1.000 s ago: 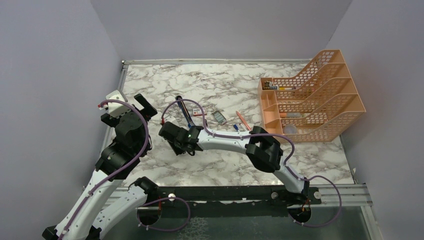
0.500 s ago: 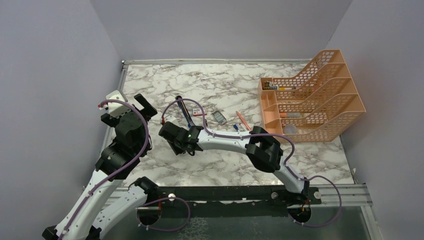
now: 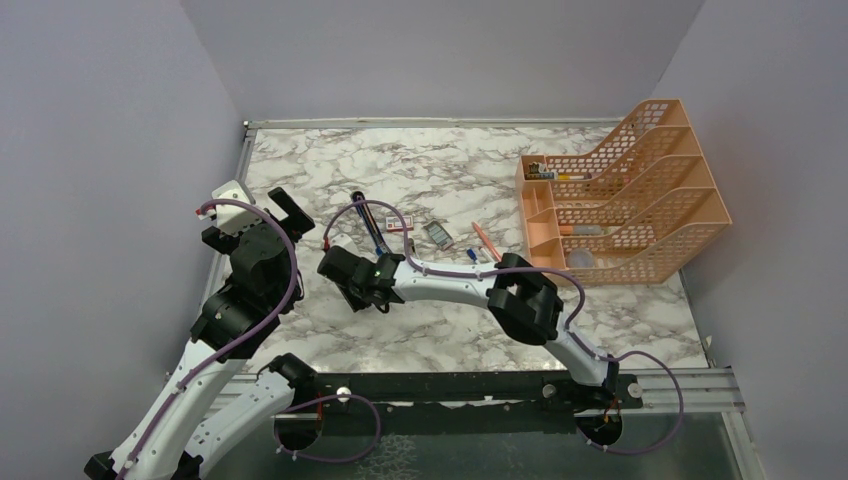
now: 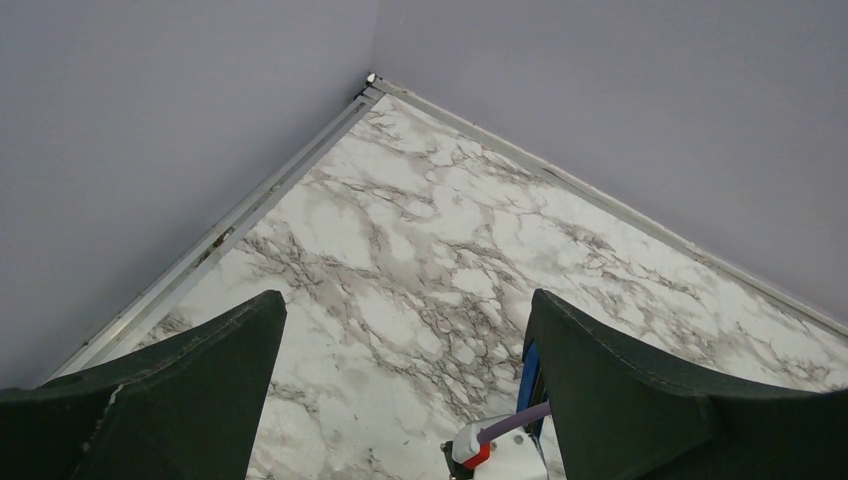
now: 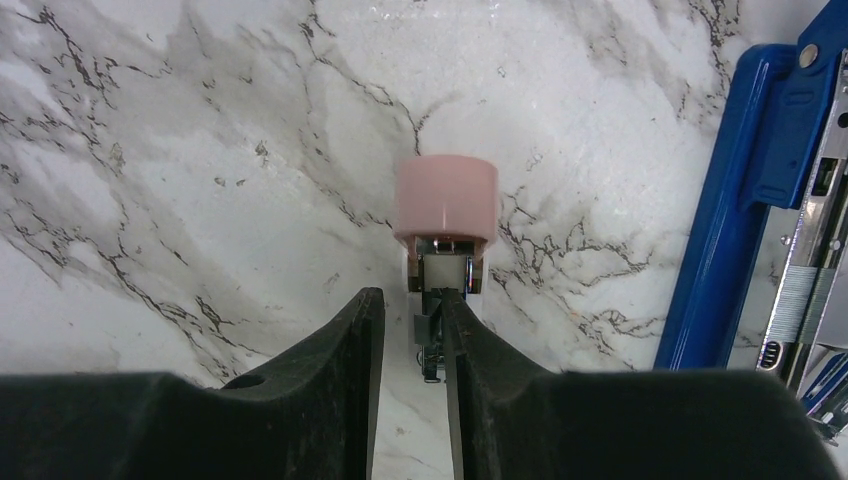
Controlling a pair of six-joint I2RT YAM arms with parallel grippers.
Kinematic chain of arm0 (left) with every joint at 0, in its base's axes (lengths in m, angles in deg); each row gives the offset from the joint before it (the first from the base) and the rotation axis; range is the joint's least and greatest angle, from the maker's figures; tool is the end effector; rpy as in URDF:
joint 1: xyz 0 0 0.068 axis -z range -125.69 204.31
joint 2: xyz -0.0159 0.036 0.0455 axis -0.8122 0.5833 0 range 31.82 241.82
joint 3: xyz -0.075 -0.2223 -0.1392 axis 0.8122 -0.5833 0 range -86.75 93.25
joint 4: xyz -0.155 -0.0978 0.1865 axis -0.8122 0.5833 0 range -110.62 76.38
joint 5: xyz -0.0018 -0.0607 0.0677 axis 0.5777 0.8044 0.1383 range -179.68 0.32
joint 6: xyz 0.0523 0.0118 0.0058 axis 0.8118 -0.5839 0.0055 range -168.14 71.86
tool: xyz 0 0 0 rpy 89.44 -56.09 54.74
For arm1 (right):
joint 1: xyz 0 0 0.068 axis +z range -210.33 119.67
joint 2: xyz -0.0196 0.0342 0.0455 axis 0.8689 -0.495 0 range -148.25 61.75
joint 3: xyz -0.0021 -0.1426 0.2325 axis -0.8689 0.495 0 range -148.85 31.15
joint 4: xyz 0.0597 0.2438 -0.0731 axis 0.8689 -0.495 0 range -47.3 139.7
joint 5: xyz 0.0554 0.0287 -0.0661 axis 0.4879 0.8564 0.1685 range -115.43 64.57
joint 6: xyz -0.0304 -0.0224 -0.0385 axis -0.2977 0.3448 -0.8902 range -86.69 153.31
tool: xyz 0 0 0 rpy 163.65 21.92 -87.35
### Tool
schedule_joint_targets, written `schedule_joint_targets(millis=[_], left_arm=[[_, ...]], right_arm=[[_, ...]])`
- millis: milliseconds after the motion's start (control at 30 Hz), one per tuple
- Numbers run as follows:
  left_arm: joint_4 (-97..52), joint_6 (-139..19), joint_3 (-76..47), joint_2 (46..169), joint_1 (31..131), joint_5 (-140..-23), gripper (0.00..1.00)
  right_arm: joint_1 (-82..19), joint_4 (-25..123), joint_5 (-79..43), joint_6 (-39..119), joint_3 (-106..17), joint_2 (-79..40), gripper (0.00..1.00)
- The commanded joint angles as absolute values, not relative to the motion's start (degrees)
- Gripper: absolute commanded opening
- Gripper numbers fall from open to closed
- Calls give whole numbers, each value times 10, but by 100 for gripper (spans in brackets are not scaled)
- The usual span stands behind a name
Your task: Load the staples into the stapler
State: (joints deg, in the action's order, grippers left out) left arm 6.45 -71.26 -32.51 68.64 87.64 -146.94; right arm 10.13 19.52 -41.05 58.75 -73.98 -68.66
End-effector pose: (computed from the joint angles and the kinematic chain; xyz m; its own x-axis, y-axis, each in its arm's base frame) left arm 0.1137 -0.0389 0.3866 0.0265 -0.2716 -0.9620 -0.4189 0.8708 -0.2574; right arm 0.1760 0.4677 0.1749 -0.6167 -0.5008 -0.6074 -0.6552 0.7542 0.0433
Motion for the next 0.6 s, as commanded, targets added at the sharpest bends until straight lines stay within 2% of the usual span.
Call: schedule_joint_targets(millis=[0,133,267,567], left_arm=[[60,-714,-329,686,873,-1460,93],[60,-715,-330,685,873,-1460,93],[60,-715,-330,685,873,-1460,93],[59,-716,-331,685,873,-1460,93]], right_arm=[[104,173,-425,589,-752,-702,32],[104,167,-429,591,-752,-703,32],[104,169,-431,593,-752,-693,26],[104,178,-441,604,-739,-658,19]])
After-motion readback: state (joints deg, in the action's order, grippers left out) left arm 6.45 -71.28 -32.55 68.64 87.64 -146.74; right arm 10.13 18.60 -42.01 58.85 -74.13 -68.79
